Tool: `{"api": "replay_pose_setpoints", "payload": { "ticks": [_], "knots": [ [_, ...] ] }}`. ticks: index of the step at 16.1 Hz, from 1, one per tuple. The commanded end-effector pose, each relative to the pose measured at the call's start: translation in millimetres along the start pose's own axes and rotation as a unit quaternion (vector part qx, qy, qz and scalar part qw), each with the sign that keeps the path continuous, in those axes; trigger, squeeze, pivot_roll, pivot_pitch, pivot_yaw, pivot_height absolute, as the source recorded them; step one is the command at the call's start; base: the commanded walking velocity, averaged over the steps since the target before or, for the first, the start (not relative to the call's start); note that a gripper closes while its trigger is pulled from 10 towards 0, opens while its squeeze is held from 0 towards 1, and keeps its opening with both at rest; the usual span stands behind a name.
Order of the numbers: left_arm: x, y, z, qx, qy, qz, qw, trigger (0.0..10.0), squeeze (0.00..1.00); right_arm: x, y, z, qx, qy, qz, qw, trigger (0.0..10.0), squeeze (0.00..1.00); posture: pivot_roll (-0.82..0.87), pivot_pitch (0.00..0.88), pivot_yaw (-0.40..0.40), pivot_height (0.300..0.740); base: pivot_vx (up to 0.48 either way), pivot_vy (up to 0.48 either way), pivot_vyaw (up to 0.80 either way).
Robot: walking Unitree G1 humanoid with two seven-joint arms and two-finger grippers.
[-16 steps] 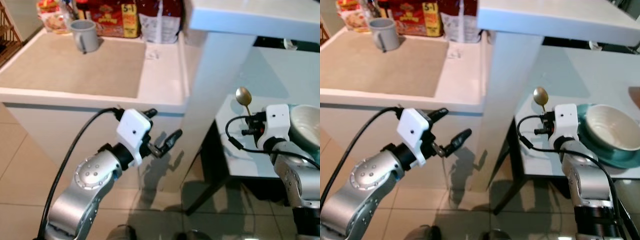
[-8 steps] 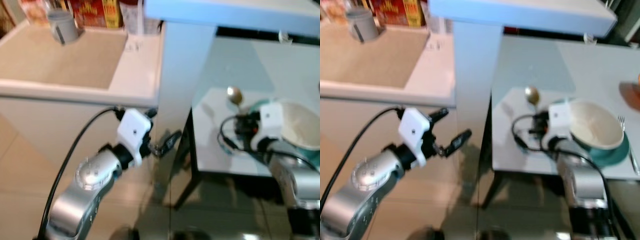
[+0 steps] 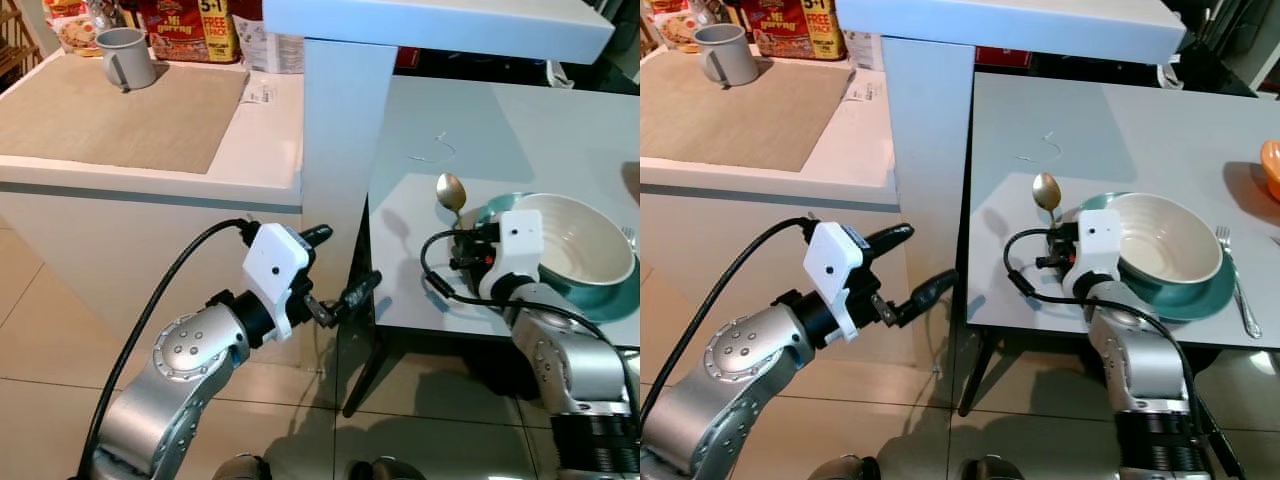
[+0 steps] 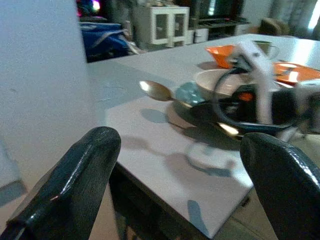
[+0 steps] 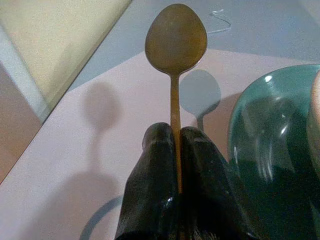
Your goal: Setting the table
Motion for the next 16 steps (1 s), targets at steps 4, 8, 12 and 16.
{"api": "replay_pose_setpoints", "payload": {
  "ticks": [4,8,12,16],
  "knots": [
    [-0.9,-26.0,-7,-0.017,0.025,-0.063,0.998,10.0,0.00,6.6,6.3,-9,0.015,0.026,-0.023,0.999,10.0,0.00,-0.01,0.109,-0.050,0.740,0.000,0.000,0.00],
    [-0.7,-27.3,-7,-0.016,0.027,-0.059,0.998,10.0,0.00,2.1,9.3,-20,0.001,0.051,-0.028,0.998,10.0,0.00,-0.01,0.108,-0.052,0.740,0.000,0.000,0.00],
    [-0.7,-28.8,-6,-0.020,0.029,-0.064,0.997,10.0,0.00,0.6,-0.3,-30,-0.013,0.070,-0.033,0.997,10.0,0.00,-0.01,0.109,-0.051,0.740,0.000,0.000,0.00],
    [0.0,-24.5,-11,-0.023,0.032,-0.057,0.998,10.0,0.00,2.6,0.6,-41,-0.015,0.087,-0.018,0.996,10.0,0.00,-0.02,0.108,-0.058,0.740,0.000,0.000,0.00]
  ]
}}
Point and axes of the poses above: a point about 5 cm out from each wrist's last joint towards the gripper, its own x axis pointing out of the wrist towards the gripper, its own z axis along the axis of the wrist's last joint, y = z × x, the point moved 6 cm from there along x, pointing out of the wrist towards the gripper, and after that the axes turned 11 degrees about -x, right-handed, at the moved point
